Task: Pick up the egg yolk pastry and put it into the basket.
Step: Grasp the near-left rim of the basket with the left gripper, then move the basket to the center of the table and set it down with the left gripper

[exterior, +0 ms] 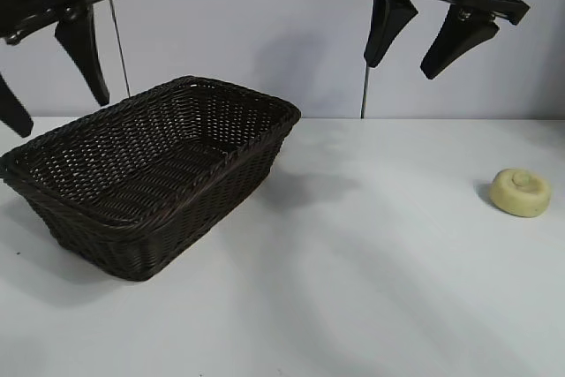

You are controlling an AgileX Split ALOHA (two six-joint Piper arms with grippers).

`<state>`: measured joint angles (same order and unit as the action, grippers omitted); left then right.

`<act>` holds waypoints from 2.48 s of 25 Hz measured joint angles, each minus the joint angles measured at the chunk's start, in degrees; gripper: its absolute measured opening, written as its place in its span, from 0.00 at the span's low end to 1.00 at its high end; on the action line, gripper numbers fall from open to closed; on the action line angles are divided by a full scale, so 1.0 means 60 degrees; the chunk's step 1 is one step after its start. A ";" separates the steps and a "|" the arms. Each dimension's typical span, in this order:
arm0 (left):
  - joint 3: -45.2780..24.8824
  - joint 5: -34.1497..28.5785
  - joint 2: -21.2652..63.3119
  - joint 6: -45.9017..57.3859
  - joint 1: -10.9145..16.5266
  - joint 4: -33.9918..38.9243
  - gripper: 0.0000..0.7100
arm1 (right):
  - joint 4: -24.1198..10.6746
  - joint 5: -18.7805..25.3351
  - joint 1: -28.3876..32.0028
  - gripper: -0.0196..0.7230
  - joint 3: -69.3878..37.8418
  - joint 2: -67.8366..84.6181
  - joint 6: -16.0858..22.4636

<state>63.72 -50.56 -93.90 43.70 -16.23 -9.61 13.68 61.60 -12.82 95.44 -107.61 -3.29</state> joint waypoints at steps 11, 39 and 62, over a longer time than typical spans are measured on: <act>-0.0737 0.1752 -0.0607 0.0795 0.0000 -0.0018 0.68 | 0.0000 0.0040 0.0000 0.69 0.0000 0.0000 0.0000; 0.0198 0.0984 -0.1745 -0.2938 0.0808 -0.2789 0.14 | -0.0075 0.0084 0.0000 0.69 0.0000 0.0000 0.0000; 0.3997 -0.1884 -0.4145 -0.7865 0.0224 -0.2728 0.14 | -0.0087 0.0250 0.0000 0.69 0.0000 0.0000 0.0000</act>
<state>87.71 -61.86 -118.76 -3.49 -14.88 -25.98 13.16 63.10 -12.82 95.44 -107.61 -3.29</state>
